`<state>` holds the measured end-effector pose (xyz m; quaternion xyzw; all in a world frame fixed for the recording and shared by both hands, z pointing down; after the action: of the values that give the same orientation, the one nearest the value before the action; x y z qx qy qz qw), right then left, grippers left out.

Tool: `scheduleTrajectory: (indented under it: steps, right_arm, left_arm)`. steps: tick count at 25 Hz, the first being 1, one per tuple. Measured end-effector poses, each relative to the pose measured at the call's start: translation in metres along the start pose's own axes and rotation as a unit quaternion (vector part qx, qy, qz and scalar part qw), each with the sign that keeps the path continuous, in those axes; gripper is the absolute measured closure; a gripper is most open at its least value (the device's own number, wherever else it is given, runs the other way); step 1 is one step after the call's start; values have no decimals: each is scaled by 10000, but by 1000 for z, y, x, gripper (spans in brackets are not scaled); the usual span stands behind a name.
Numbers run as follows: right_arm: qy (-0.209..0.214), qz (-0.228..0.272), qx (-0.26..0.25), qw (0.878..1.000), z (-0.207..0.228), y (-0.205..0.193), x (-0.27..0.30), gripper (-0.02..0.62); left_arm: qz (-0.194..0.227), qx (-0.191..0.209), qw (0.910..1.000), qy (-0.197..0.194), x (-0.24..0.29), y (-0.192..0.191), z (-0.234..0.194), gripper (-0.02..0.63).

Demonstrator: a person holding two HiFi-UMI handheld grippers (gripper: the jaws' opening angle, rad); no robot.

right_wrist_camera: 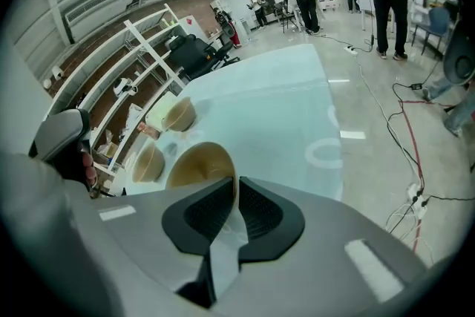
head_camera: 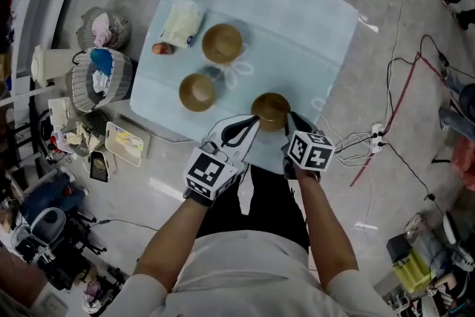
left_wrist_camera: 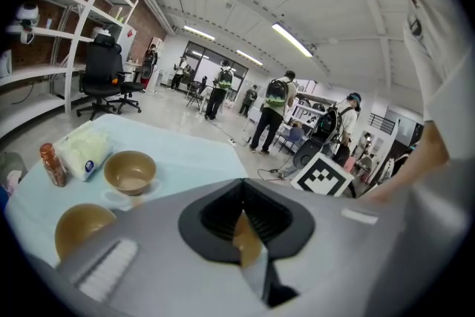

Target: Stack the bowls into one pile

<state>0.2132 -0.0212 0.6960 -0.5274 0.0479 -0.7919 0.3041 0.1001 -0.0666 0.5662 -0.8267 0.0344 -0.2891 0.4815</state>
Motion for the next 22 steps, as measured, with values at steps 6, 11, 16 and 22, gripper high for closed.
scheduleTrajectory:
  steps: [6, 11, 16, 22]
  right_arm:
    - [46, -21, 130, 9999, -4, 4, -1, 577]
    - [105, 40, 247, 9996, -15, 5, -10, 577]
    - [306, 183, 178, 9992, -46, 17, -16, 577]
    - [605, 248, 88, 9978, -96, 30, -8, 577]
  left_arm:
    - [39, -34, 10000, 56, -11, -2, -5, 600]
    - [105, -52, 9999, 118, -29, -2, -8, 600]
    - [240, -66, 9994, 258, -52, 1, -16, 600]
    - [458, -98, 9975, 525, -85, 7, -35, 600]
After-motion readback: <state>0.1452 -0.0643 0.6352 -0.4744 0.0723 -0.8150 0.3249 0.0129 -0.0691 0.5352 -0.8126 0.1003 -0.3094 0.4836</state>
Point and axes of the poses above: the fingertips, and each gripper's own axes: x forward along the fingers, z to its right, y out of its top, the point moved 2 cm from there along -x, backward along the fingers, and after that the axes turned 1 degree about y, right-handed, at the moved point
